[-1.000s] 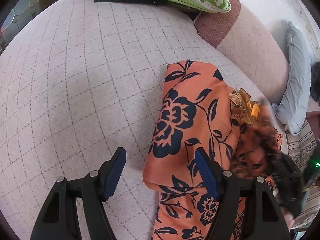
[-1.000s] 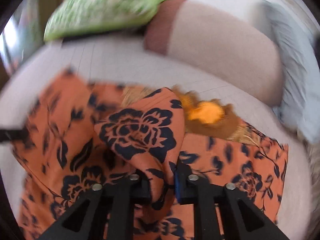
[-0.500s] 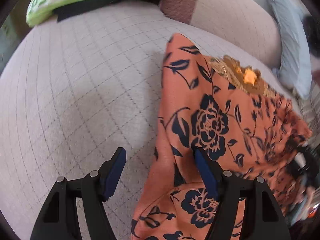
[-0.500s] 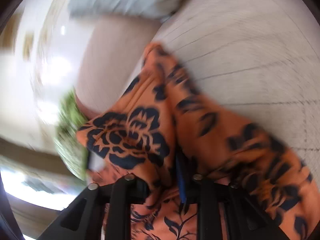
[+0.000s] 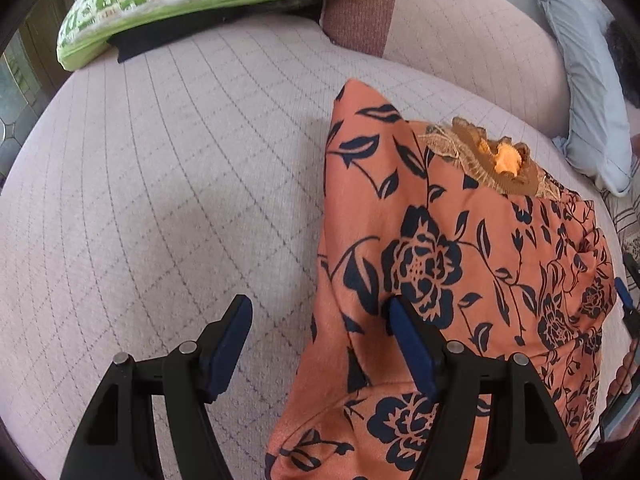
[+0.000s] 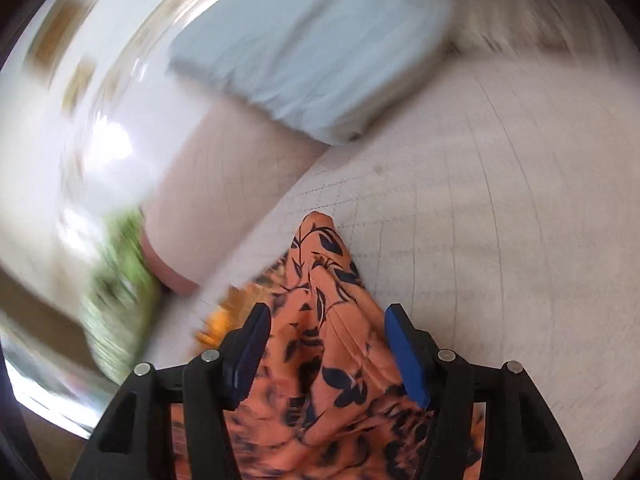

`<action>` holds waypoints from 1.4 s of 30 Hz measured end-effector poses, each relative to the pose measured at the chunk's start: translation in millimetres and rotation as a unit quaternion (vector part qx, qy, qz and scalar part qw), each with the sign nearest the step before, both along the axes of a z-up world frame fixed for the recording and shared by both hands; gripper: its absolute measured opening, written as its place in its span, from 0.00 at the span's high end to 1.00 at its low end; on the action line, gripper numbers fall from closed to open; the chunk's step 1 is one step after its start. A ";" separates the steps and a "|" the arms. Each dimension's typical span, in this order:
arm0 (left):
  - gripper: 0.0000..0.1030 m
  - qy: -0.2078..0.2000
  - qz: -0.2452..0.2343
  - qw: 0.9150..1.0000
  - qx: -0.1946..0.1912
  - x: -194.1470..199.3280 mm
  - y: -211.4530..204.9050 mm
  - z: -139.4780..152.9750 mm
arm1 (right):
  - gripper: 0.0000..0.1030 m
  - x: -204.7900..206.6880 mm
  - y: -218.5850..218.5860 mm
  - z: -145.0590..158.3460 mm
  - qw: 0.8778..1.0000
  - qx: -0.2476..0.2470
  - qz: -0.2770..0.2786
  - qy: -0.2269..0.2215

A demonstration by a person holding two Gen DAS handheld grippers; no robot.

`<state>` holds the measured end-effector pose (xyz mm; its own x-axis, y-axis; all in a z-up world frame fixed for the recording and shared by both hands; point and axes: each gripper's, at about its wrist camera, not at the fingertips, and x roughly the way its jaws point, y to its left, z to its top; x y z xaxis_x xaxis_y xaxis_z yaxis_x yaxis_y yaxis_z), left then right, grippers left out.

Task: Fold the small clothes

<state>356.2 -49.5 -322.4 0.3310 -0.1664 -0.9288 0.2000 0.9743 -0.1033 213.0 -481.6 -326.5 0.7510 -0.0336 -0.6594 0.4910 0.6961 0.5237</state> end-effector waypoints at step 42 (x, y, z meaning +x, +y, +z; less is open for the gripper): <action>0.29 -0.023 -0.012 0.997 0.071 -21.2 3.0 -2.0 | 0.79 39.1 59.5 -13.9 0.990 -0.036 0.137 -0.026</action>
